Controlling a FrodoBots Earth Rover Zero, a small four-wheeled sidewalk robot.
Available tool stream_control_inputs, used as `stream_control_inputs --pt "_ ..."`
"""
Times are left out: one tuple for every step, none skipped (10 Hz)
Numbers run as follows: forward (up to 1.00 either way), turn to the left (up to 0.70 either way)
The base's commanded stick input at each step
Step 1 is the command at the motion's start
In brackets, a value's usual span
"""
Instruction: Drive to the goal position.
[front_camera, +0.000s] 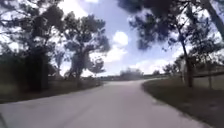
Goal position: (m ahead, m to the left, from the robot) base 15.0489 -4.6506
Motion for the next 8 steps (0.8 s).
stream_control_inputs --pt "0.85 0.00" --pt "0.85 0.00" --pt "0.85 0.00" --pt "0.85 0.00" --pt "0.85 0.00" --pt "0.85 -0.04" --pt "0.85 -0.30" --pt "0.85 -0.30"
